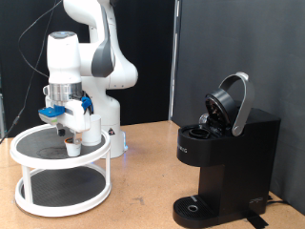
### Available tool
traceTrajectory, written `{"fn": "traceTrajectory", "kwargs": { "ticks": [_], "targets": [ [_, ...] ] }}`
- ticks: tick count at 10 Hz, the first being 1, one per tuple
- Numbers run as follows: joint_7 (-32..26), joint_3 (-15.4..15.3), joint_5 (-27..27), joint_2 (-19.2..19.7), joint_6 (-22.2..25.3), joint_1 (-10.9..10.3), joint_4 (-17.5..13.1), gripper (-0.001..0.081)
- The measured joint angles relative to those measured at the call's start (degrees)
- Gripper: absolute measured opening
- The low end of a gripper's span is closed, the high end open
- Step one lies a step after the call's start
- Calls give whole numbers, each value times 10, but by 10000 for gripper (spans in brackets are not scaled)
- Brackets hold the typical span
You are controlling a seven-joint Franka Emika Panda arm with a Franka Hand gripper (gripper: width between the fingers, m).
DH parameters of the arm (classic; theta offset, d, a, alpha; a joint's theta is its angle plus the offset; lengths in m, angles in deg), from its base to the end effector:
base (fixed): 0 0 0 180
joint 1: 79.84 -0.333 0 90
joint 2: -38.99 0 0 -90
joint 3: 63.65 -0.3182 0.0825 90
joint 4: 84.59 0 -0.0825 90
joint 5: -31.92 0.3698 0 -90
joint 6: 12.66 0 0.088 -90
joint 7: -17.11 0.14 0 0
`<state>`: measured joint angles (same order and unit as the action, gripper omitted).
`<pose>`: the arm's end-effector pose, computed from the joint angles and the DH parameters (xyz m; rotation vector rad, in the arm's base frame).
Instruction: Make a cup of coffee with the keurig machine
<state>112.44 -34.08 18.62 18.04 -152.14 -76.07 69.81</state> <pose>0.3311 -0.2078 0.3177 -1.5988 2.6361 -0.0822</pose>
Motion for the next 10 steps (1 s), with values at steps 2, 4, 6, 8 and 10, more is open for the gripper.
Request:
{"fn": "traceTrajectory", "kwargs": {
  "ticks": [2,4,6,8,10],
  "targets": [
    [0,0,1,4,-6,0,0,734],
    [0,-1,2,4,-6,0,0,734],
    [0,-2,2,6,-7,0,2,734],
    [0,-4,2,13,-12,0,4,734],
    [0,-4,2,16,-14,-3,7,734]
  ]
}}
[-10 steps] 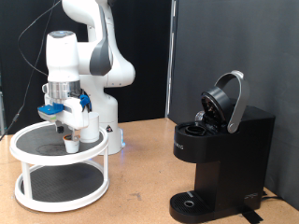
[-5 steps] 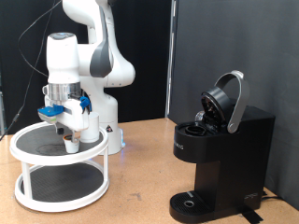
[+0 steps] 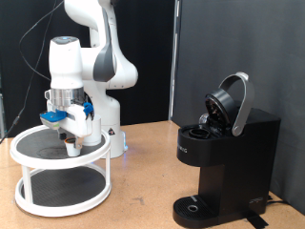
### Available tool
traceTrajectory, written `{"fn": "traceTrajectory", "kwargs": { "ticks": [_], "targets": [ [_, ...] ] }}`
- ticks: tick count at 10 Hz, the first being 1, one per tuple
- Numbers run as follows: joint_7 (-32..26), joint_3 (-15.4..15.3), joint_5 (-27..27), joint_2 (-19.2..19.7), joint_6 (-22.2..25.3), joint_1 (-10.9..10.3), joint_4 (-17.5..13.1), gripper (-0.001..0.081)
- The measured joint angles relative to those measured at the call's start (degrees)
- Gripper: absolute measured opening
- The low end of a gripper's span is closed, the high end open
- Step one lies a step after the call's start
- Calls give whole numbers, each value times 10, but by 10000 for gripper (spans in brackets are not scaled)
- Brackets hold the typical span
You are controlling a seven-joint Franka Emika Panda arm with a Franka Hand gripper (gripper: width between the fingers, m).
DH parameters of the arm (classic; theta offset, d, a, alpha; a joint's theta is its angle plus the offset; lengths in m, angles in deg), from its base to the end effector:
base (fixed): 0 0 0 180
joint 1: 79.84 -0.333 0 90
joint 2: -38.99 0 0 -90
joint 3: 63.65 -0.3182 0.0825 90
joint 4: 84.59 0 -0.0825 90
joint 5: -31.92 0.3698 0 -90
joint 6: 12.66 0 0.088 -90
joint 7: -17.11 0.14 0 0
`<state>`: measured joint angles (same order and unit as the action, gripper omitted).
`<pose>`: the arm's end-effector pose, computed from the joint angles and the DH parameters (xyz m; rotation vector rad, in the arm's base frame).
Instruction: Make a cup of coffee with the keurig machine
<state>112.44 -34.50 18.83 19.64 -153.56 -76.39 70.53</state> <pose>0.3329 -0.2018 0.3059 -1.6212 2.6378 -0.0718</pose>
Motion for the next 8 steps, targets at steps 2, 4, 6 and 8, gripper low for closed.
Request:
{"fn": "traceTrajectory", "kwargs": {
  "ticks": [2,4,6,8],
  "targets": [
    [0,0,6,0,0,-7,1,734],
    [0,0,13,0,0,-12,1,734],
    [0,-1,13,0,0,-13,1,734],
    [0,-1,13,0,0,-13,1,471]
  ]
}}
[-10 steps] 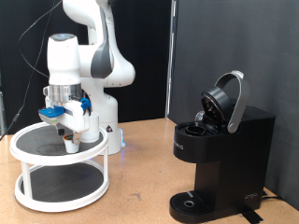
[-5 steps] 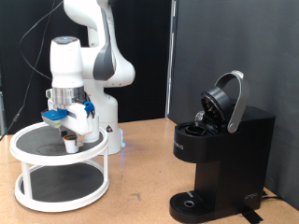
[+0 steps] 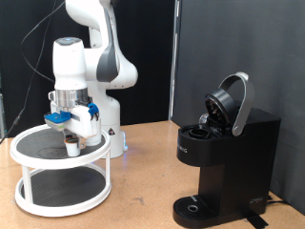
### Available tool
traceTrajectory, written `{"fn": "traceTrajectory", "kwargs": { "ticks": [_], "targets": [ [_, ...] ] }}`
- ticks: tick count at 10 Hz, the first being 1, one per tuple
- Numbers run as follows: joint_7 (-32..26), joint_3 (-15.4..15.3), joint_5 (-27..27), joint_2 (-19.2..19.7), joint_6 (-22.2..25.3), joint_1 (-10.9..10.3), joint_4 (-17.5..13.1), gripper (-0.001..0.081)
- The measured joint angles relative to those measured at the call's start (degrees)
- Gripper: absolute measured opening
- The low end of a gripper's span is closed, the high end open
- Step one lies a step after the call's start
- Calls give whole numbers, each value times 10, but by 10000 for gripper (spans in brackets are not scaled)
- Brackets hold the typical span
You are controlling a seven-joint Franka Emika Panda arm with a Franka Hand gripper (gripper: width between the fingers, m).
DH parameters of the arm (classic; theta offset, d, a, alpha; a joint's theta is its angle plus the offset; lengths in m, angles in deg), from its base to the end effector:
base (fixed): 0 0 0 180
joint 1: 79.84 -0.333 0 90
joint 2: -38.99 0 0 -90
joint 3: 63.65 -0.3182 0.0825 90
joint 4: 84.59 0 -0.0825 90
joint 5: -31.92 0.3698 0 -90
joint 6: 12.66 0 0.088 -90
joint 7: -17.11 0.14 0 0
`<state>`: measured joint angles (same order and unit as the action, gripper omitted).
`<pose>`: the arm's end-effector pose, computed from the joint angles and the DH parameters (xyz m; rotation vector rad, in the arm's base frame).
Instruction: Make a cup of coffee with the keurig machine
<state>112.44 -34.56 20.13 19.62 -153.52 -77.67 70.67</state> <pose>0.3369 -0.1930 0.3051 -1.6244 2.6236 -0.0532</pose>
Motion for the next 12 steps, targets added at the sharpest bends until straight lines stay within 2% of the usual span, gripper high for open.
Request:
{"fn": "traceTrajectory", "kwargs": {
  "ticks": [1,4,7,9,11,12],
  "targets": [
    [0,0,1,0,0,0,0,388],
    [-2,0,21,-9,19,-1,-4,388],
    [-31,2,68,-53,96,-6,-30,388],
    [-37,2,70,-88,138,-6,-41,388],
    [-36,3,85,-87,137,-8,-40,388],
    [-40,7,119,-88,133,-15,-42,388]
  ]
}}
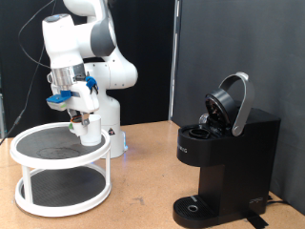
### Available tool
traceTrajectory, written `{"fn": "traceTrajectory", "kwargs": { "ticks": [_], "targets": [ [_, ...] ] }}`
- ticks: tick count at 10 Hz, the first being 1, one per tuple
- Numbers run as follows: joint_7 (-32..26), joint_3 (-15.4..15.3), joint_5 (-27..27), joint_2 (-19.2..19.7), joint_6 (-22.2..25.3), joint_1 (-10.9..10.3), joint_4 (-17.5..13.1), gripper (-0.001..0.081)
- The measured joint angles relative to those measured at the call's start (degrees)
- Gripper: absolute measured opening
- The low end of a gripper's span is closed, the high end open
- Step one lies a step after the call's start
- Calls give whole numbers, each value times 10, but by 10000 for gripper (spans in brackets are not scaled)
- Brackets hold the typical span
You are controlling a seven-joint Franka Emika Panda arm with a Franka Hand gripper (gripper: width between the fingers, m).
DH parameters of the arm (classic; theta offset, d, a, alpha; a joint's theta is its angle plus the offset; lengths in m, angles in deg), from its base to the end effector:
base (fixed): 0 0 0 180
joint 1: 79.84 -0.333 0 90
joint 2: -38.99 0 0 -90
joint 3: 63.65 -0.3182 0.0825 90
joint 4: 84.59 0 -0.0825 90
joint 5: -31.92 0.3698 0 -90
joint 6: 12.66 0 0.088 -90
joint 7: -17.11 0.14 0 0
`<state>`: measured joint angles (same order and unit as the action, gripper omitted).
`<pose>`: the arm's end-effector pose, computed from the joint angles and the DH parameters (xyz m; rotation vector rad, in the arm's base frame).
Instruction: Make a cup of coffee with the keurig machine
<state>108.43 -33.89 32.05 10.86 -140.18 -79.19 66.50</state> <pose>0.3331 -0.1815 0.3657 -1.4845 2.5185 0.1565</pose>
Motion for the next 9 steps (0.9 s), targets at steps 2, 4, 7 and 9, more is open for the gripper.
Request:
{"fn": "traceTrajectory", "kwargs": {
  "ticks": [2,4,7,9],
  "targets": [
    [-11,9,90,0,-1,-31,-19,388],
    [-11,10,169,0,13,-68,-43,388],
    [28,-12,212,3,10,-102,-64,388],
    [43,-22,212,11,8,-103,-70,388]
  ]
}}
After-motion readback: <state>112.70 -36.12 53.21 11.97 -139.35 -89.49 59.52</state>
